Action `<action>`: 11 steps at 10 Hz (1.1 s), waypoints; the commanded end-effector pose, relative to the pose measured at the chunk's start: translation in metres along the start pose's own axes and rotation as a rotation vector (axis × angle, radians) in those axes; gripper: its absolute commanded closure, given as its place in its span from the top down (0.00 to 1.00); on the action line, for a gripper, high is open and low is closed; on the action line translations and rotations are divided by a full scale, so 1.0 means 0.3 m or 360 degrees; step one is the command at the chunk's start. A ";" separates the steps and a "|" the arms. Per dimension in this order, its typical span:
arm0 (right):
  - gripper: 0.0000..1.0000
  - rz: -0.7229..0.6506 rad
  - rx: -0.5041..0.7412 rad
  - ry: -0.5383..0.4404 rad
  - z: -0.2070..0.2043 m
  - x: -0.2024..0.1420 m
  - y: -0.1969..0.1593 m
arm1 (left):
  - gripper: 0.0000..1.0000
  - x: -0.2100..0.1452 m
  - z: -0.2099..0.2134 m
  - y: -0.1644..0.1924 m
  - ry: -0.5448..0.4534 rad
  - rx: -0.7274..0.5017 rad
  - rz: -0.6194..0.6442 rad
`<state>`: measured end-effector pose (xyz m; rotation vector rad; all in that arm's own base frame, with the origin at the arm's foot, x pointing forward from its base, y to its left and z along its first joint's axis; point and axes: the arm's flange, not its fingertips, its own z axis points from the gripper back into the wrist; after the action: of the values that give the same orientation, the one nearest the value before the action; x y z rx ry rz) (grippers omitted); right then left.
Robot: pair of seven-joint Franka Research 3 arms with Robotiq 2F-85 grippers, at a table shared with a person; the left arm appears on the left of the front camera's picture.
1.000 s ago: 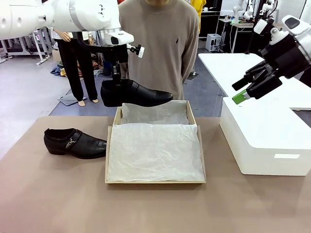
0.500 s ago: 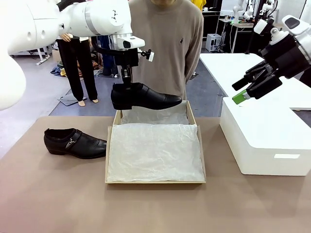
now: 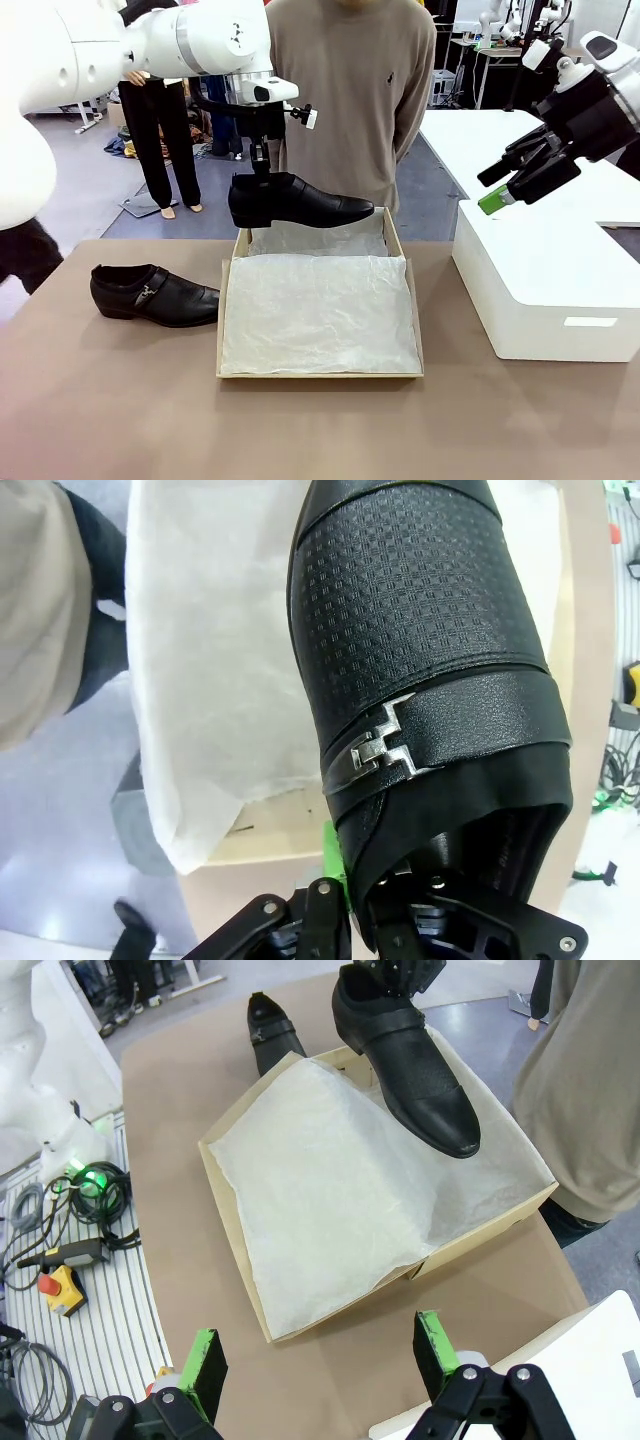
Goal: Pack the shoes into the box.
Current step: Place one shoe of the Shoes into the Shoes Box.
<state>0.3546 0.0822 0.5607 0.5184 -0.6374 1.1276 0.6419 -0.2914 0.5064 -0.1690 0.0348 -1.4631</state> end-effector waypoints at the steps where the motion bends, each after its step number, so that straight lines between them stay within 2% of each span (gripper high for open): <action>1: 1.00 0.0033 0.0019 -0.0055 -0.006 0.003 -0.006 | 0.00 0.000 0.000 0.000 0.0000 0.0000 0.0000; 7: 1.00 0.0033 0.0019 -0.0055 -0.006 0.003 -0.006 | 0.00 0.087 -0.072 0.043 0.0014 0.0039 -0.0009; 11: 1.00 0.0033 0.0019 -0.0055 -0.006 0.003 -0.006 | 0.00 0.103 -0.140 0.101 0.0047 0.0091 0.0055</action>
<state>0.3546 0.0821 0.5607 0.5182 -0.6374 1.1276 0.6596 -0.3167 0.4552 -0.1340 0.0240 -1.4661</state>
